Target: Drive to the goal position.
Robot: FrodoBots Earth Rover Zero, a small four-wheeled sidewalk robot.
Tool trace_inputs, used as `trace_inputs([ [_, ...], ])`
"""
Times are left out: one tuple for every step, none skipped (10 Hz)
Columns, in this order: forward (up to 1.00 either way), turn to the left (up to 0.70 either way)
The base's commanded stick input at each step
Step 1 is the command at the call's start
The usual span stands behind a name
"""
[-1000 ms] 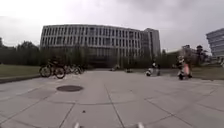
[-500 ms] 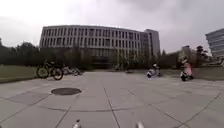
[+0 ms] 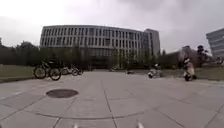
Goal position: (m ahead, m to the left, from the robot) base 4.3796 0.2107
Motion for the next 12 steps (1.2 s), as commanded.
trace_inputs([
  [0.50, 0.00],
  [0.50, 0.00],
  [0.50, 0.00],
  [0.45, 0.00],
  [0.17, 0.00],
  [0.00, 0.00],
  [0.00, 0.00],
  [0.00, 0.00],
  [0.00, 0.00],
  [0.00, 0.00],
  [0.00, 0.00],
  [0.00, 0.00],
])
